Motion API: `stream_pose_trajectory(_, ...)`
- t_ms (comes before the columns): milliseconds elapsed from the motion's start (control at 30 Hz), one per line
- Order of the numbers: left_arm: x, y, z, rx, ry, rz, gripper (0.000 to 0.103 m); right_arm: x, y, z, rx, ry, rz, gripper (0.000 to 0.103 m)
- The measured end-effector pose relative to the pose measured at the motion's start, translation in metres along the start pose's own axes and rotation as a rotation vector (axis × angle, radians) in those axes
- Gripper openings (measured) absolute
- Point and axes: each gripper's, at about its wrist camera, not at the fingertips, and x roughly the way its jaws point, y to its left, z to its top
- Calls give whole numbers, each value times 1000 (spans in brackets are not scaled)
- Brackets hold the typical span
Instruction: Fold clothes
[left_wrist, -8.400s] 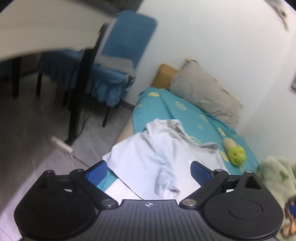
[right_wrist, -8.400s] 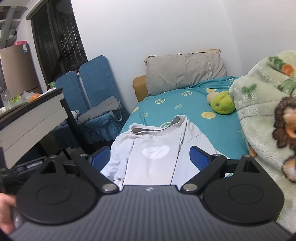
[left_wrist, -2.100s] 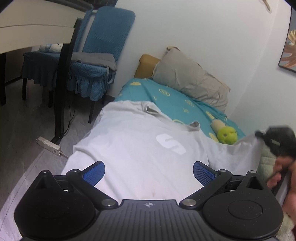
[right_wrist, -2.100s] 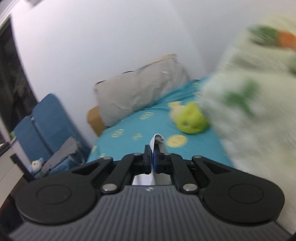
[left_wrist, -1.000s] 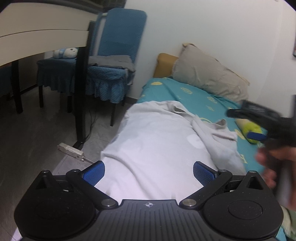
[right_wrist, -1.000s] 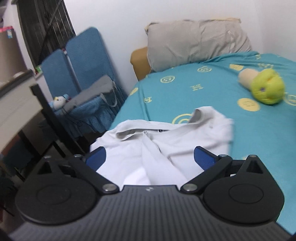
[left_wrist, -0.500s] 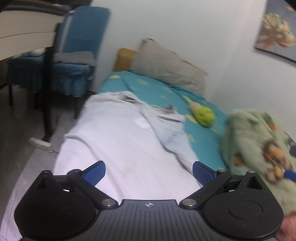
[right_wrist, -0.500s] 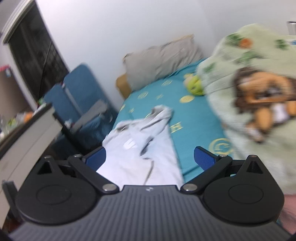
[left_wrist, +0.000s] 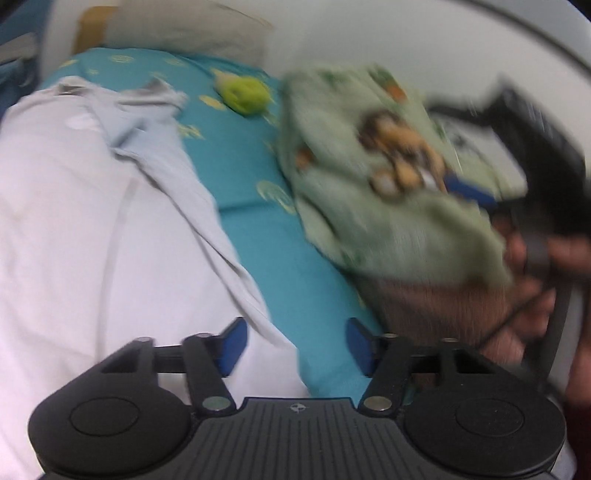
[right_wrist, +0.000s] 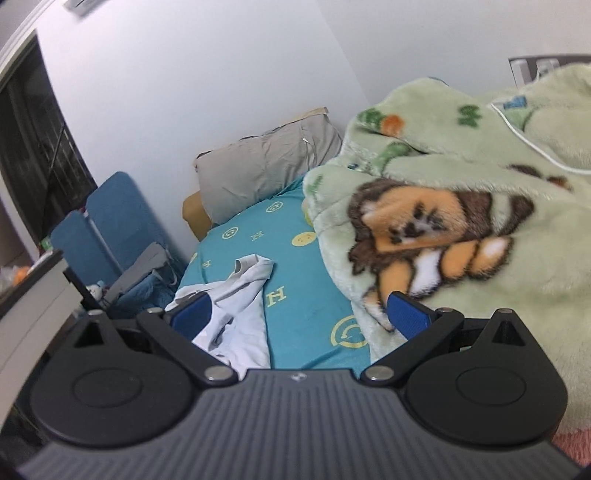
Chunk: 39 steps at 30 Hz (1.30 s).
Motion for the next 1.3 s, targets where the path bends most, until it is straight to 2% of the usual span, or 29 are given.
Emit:
stream_pose_trajectory(100, 24, -12, -7, 84, 59, 28, 38, 3, -6, 0, 15, 7, 7, 103)
stream_pose_trajectory(167, 36, -11, -13, 110, 110, 32, 22, 5, -9, -1, 27, 15, 11, 103)
stream_pose_trajectory(200, 39, -10, -16, 121, 121, 38, 9, 5, -9, -1, 32, 18, 13, 103)
stream_pose_trajectory(333, 31, -5, -23, 139, 93, 67, 3, 7, -11, -2, 52, 33, 20, 103)
stream_pose_trajectory(433, 6, 8, -11, 52, 56, 13, 3, 9, -13, -4, 67, 44, 26, 103)
stream_pose_trajectory(533, -25, 44, 2, -161, 10, -92, 3, 10, -12, -5, 65, 53, 26, 103)
stream_pose_trajectory(633, -52, 90, 5, -391, -12, -136, 3, 13, -10, -7, 75, 60, 24, 103)
stream_pose_trajectory(733, -70, 130, 0, -512, 9, -66, 3, 16, -7, -8, 74, 70, 24, 103)
stream_pose_trajectory(833, -69, 147, -12, -497, 107, 104, 3, 19, -2, -10, 60, 83, 31, 103)
stream_pose_trajectory(933, -59, 153, -23, -512, 204, 153, 3, 21, 5, -15, 41, 106, 29, 103)
stream_pose_trajectory(967, -59, 154, -23, -517, 209, 153, 4, 22, 8, -17, 35, 114, 29, 103)
stream_pose_trajectory(1067, -65, 158, -12, -544, 178, 137, 23, 25, 16, -23, 14, 139, 32, 103)
stream_pose_trajectory(1133, -69, 161, 6, -545, 129, 131, 52, 29, 24, -27, -10, 156, 40, 103)
stream_pose_trajectory(1200, -65, 165, 31, -520, 65, 154, 60, 35, 33, -31, -39, 172, 46, 103)
stream_pose_trajectory(1300, -43, 174, 76, -461, -33, 189, 62, 49, 45, -39, -63, 192, 45, 103)
